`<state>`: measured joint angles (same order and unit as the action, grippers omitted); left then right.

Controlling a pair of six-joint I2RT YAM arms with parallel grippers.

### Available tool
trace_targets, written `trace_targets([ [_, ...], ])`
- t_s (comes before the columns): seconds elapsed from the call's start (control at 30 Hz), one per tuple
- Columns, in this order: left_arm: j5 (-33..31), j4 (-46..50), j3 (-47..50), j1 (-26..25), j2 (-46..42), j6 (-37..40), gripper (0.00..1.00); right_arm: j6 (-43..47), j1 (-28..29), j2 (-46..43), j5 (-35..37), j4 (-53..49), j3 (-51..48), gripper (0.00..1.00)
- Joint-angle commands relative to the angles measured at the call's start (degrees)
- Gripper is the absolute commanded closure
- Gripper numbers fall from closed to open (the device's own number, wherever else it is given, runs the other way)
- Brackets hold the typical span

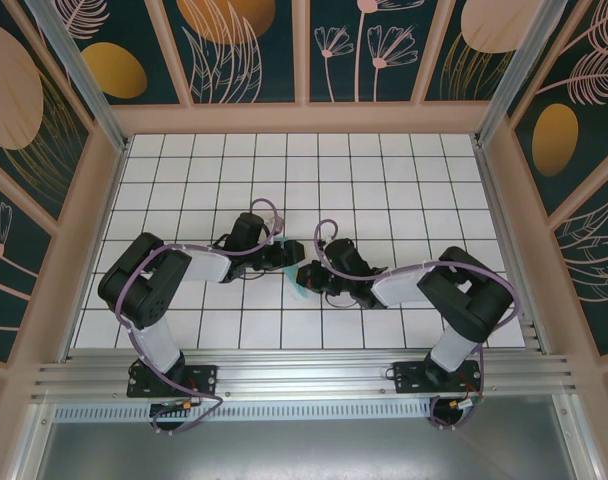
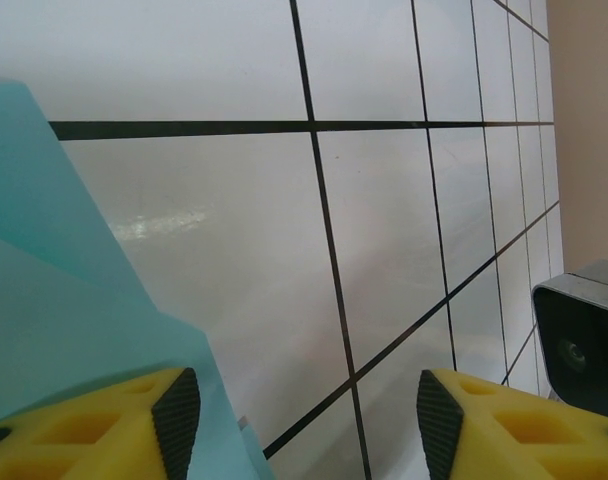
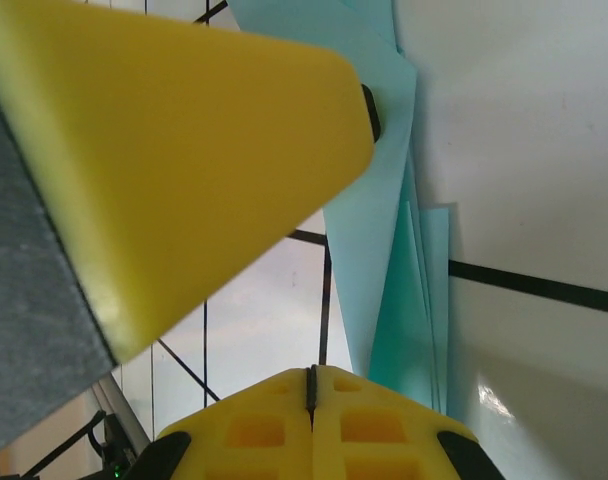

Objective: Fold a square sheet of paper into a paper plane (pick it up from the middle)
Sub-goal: Fold the wing for the fifth time at the center of the table.

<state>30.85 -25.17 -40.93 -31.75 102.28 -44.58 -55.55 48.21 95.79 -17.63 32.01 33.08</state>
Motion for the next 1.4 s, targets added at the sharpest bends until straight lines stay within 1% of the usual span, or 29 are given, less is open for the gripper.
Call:
trace_targets([
  [0.0,-1.2,6.1,0.4,-0.3,2.8,-0.3,0.40,-3.4,1.1,2.7,0.7,4.4,1.6,0.98],
  [0.07,-1.6,6.2,0.3,-0.3,2.7,-0.7,0.41,-4.9,1.5,3.9,0.6,5.7,2.0,0.98],
  [0.17,-1.5,6.4,0.2,-0.3,2.7,-0.9,0.41,-6.2,1.7,5.1,3.7,4.5,2.2,0.98],
  [0.23,-1.5,6.3,0.2,-0.3,2.7,-0.8,0.41,-6.9,1.5,5.7,5.5,1.8,2.2,0.99],
  [0.33,-1.4,6.8,-0.2,-0.3,2.7,0.0,0.41,-7.9,1.4,6.0,6.3,-1.0,0.7,1.00],
  [0.4,-1.7,7.2,-0.5,-0.3,2.4,0.6,0.41,-8.7,1.3,6.0,7.0,-5.0,-0.1,1.00],
  [0.57,-3.4,8.8,-1.7,-0.3,1.8,2.9,0.39,-9.4,0.8,7.1,5.1,-10.0,-2.2,1.00],
  [0.8,-4.6,10.0,-4.0,0.1,2.3,7.5,0.38,-8.0,0.4,7.0,3.0,-12.7,-3.2,1.00],
  [0.9,-4.7,9.5,-4.2,1.2,2.6,8.6,0.37,-7.7,-0.2,7.3,3.2,-14.0,-3.5,1.00],
  [1.03,-2.7,6.5,-2.8,3.6,2.7,8.7,0.35,-7.6,-0.5,8.0,2.4,-13.6,-4.1,1.00],
  [1.23,-0.7,4.9,-2.8,5.9,2.1,10.1,0.33,-7.6,-0.7,8.7,2.2,-14.5,-4.3,1.00],
  [1.37,0.2,3.8,-3.5,7.5,3.4,11.6,0.33,-6.8,-0.7,8.8,1.8,-15.3,-3.8,1.00],
])
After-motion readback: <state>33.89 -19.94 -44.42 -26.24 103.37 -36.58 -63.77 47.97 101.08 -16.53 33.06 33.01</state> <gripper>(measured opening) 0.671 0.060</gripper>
